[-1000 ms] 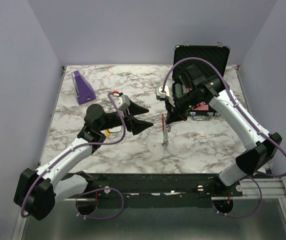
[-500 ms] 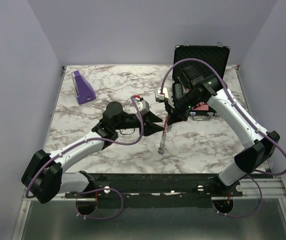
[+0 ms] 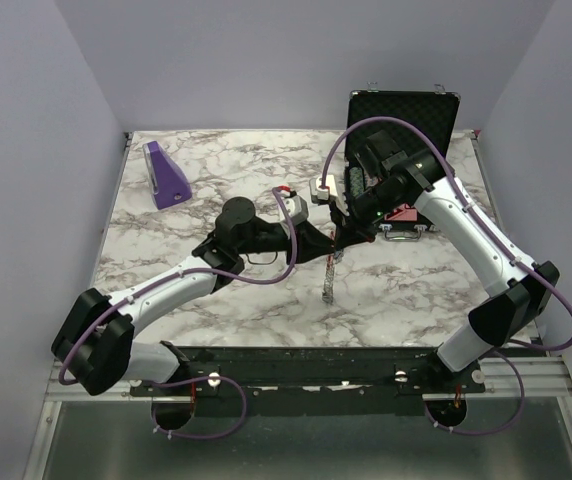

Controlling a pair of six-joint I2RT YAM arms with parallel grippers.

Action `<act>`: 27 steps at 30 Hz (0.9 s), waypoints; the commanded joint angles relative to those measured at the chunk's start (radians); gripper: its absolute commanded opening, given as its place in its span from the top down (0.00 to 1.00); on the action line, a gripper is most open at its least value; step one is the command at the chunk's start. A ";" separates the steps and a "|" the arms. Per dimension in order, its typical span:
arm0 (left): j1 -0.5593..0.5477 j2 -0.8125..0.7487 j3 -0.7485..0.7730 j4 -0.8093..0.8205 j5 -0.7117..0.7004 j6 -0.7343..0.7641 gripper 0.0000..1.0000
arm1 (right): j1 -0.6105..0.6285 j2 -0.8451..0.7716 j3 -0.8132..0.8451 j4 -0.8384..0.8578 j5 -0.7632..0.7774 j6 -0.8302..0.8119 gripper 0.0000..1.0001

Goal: Put the keys on the keyring

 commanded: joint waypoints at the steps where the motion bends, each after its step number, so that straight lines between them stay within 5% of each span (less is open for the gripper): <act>1: -0.008 0.010 0.034 -0.036 0.009 0.034 0.71 | 0.006 0.008 0.037 -0.062 -0.008 -0.011 1.00; 17: -0.008 0.021 0.054 -0.114 0.032 0.085 0.71 | 0.005 0.003 0.037 -0.062 -0.010 -0.011 1.00; 24: -0.010 0.035 0.071 -0.123 0.045 0.086 0.82 | 0.006 0.002 0.031 -0.064 -0.014 -0.011 1.00; 27: -0.008 0.042 0.077 -0.134 0.050 0.085 1.00 | 0.006 0.000 0.031 -0.064 -0.016 -0.011 1.00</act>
